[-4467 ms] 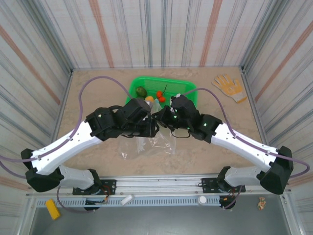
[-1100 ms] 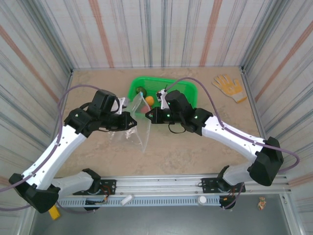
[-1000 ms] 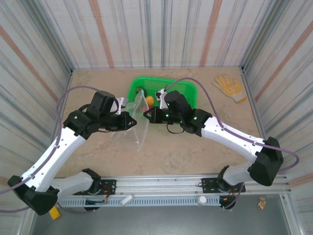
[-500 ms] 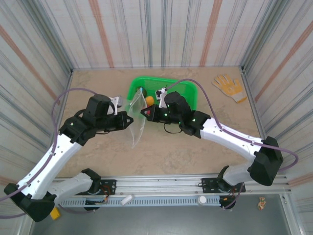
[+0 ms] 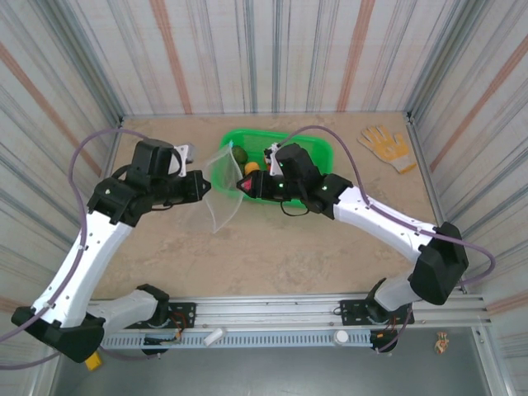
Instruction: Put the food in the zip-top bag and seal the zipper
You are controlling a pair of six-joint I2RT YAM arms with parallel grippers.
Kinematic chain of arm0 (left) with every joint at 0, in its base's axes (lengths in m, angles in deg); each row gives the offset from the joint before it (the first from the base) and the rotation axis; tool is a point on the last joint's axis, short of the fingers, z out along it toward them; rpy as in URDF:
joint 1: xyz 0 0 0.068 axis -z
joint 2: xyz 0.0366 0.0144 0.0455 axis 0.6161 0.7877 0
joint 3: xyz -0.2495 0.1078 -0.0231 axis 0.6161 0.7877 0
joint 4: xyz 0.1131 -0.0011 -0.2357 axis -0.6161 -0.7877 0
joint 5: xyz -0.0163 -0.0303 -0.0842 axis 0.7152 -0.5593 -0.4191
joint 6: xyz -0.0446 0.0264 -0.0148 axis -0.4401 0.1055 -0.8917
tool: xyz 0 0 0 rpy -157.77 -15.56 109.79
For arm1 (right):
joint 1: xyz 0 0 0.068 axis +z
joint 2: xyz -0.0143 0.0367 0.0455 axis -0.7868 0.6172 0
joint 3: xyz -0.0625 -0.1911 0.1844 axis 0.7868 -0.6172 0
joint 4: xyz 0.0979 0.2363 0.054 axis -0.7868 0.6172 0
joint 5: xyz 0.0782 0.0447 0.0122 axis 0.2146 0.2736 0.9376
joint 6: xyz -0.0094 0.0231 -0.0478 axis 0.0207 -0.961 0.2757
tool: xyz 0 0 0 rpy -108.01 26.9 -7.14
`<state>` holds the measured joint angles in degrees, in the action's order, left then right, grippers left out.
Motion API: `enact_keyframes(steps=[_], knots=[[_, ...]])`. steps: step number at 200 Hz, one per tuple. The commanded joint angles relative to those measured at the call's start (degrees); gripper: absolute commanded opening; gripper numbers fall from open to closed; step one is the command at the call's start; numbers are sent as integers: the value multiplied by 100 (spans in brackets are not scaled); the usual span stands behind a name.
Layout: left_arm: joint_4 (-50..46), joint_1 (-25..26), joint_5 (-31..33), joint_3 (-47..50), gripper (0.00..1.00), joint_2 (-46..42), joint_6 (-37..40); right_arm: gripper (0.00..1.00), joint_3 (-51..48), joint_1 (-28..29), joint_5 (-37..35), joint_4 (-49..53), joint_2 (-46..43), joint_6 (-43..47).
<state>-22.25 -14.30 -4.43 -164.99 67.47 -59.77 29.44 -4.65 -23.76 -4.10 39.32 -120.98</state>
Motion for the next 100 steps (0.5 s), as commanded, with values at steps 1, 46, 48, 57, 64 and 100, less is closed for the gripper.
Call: enact_keyframes(steps=[1,46,48,57,64,100], knots=[[203,-570,-890,273,0,30,-72,65,739,-50,-445,921,-62,780],[988,-1028,-1427,882,0,29,-403,57,672,-962,-1008,1653,230,935],[1024,-1028,-1429,915,0,19,-417,55,689,-989,-1006,1688,284,942],[1149,-1028,-1367,1054,0,-38,-470,45,804,-1078,-993,1903,593,969],[1213,-1028,-1267,1150,0,-79,-501,37,911,-1092,-1051,2020,815,1041],[1157,-1019,-549,1458,0,-444,-596,2,1734,-1037,-1943,2769,2063,1336]])
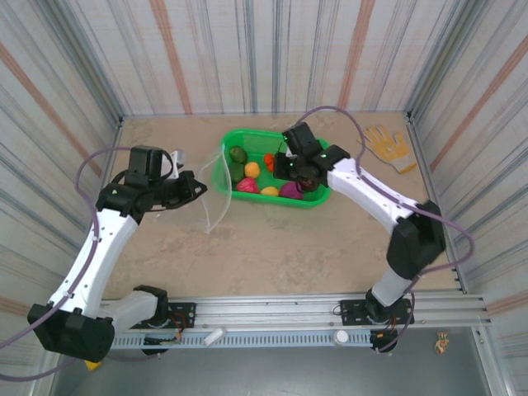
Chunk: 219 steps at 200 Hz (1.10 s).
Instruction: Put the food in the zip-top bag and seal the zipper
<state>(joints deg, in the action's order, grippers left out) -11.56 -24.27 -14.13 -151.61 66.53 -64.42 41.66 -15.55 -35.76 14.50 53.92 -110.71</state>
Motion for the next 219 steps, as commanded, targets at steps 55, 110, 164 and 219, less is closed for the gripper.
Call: enact_keyframes(steps=[55,110,164,219], knots=[[-13,296,864,197,0,-445,57,0,-460,-197,-1254,945,304,101],[-53,364,959,186,0,-536,78,0,-1576,-347,-1361,1064,-406,-79],[-87,362,951,97,0,-566,62,0,-2179,-1064,-1941,1528,-1170,122],[-62,369,912,107,0,-509,102,0,-2795,-1991,-2589,1493,-1650,-86]])
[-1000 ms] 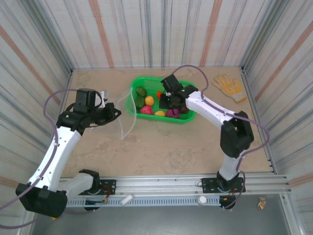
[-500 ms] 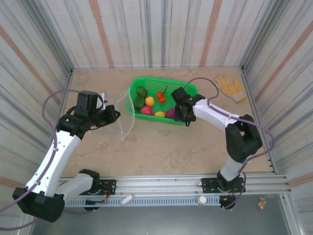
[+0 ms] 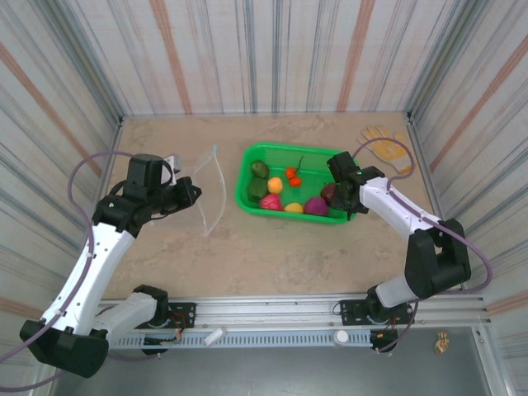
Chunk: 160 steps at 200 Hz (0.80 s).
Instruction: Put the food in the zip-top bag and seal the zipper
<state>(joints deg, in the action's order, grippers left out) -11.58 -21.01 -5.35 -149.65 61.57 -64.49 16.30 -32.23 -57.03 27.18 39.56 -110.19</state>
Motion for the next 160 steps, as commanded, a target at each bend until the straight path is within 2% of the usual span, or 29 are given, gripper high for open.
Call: enact_keyframes(steps=[1,17,48,74,90,101,141,160], knots=[[-59,45,31,-93,0,-13,109,0,-264,-336,-461,219,-226,-139],[-3,85,-113,-83,0,52,91,1,-320,-515,-201,75,-390,41],[236,265,-741,-62,0,199,220,42,-84,-498,262,-29,-634,394],[396,389,-849,-62,0,356,278,67,129,-542,743,-357,-547,856],[530,470,-918,-60,0,496,242,83,421,-586,744,-346,-175,1013],[605,557,-961,-60,0,606,223,89,594,-629,682,-358,105,1119],[697,761,-993,-99,0,813,227,91,936,-831,730,-455,930,1310],[565,908,-793,-147,0,793,370,90,1013,-827,853,-415,1253,1347]])
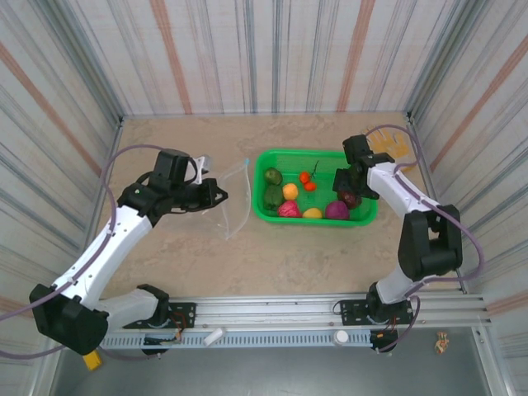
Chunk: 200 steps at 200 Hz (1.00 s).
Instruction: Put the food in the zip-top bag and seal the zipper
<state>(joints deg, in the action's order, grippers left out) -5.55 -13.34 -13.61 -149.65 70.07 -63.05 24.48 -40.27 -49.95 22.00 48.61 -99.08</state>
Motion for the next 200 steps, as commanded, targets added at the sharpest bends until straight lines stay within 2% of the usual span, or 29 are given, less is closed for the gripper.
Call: enact_keyframes(steps=[1,24,57,80,137,162,200], knots=[[-47,150,44,-152,0,-56,232,90,197,-21,152,105,367,232],[-156,271,141,-140,0,-98,278,88,222,28,313,12,680,261],[-244,354,47,-165,0,-126,246,73,338,121,263,-115,889,341],[-259,321,69,-167,0,-242,155,56,345,130,144,-131,771,444],[-206,256,-357,-387,0,-255,-460,56,511,268,140,322,-588,553],[-192,265,-397,-445,0,-242,-651,57,602,409,782,429,-1325,544],[22,273,-613,-688,0,7,-1097,56,1010,843,2612,298,-2103,283]])
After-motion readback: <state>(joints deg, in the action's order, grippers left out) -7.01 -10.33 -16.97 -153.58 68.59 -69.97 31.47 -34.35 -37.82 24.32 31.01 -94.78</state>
